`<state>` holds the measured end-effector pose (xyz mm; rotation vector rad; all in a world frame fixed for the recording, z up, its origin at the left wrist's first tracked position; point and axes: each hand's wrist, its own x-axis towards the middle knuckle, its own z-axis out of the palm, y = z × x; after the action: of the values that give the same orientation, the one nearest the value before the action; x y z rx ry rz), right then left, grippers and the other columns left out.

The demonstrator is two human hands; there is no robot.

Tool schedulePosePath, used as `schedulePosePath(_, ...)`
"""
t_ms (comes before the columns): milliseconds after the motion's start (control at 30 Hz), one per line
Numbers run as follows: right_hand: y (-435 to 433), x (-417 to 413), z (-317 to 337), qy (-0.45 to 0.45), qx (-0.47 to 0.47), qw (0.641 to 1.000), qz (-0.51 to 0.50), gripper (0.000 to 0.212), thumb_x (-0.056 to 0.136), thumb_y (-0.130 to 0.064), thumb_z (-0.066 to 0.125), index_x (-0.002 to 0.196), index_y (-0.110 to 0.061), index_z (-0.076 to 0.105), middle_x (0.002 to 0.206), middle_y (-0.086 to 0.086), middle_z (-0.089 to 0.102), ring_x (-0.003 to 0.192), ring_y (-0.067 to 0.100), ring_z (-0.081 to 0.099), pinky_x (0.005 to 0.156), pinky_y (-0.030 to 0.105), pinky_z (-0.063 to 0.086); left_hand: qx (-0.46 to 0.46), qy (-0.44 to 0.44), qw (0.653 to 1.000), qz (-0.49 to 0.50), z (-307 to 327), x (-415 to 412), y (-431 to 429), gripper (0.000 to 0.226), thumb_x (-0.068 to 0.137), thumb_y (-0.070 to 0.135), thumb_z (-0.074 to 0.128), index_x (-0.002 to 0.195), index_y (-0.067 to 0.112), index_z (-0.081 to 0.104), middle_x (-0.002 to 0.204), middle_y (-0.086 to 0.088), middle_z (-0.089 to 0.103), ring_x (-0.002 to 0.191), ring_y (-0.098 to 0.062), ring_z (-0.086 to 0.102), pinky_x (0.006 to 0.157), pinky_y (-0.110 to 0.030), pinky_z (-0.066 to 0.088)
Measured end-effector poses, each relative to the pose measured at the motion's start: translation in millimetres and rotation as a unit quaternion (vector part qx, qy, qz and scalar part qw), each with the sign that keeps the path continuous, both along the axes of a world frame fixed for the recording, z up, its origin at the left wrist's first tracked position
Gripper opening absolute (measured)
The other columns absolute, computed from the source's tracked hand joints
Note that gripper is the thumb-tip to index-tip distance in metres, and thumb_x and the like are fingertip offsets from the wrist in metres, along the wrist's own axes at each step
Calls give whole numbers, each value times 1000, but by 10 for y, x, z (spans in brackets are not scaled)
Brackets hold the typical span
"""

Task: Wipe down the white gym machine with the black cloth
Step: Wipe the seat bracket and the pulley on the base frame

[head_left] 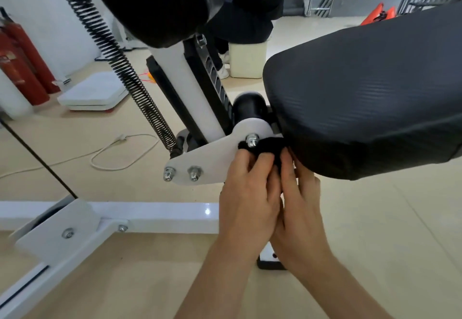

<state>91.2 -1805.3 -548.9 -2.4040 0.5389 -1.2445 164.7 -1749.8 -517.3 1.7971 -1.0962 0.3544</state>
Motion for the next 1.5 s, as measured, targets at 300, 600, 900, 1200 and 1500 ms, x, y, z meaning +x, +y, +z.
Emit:
schedulePosePath(300, 214, 245, -49, 137, -51, 989, -27, 56, 80, -7, 56, 136, -4, 52, 142, 13, 43, 106, 29, 61, 76, 37, 57, -137, 493, 859, 0, -224, 6, 207, 26, 100, 8, 48, 92, 17, 72, 80, 2, 74, 78, -13, 69, 72, -26, 56)
schedulePosePath(600, 315, 304, 29, 103, -13, 985, 135, 89, 72, 4, 60, 153, -12, 26, 161, 4, 11, 135, 19, 34, 91, 16, 43, -206, 308, 916, 151, 325, 415, 607, 25, 89, 10, 63, 93, 31, 77, 84, 15, 75, 83, 0, 69, 80, -22, 55)
schedulePosePath(900, 496, 795, 129, 213, -171, 952, 138, 71, 63, -17, 68, 133, -12, 57, 152, -5, 38, 91, 16, 44, 77, 32, 46, -273, 432, 844, 162, -77, 943, 837, 29, 91, 6, 61, 113, 24, 65, 100, 1, 73, 93, -11, 70, 77, -26, 56)
schedulePosePath(1200, 328, 354, -301, 112, 31, 989, 95, 80, 67, 5, 64, 141, -14, 42, 154, -1, 28, 121, 22, 40, 107, 15, 26, 110, -121, 973, 161, -221, 614, 551, 54, 86, 9, 44, 140, 7, 49, 141, -14, 53, 134, -27, 48, 106, -35, 42)
schedulePosePath(1500, 229, 337, -538, 262, 69, 945, 182, 63, 79, -15, 36, 141, -5, 45, 148, -1, 28, 135, 23, 41, 112, 15, 28, 43, 41, 994, 89, -861, 254, 817, 42, 78, 7, 59, 111, 28, 74, 127, 14, 59, 113, 1, 57, 99, -4, 36)
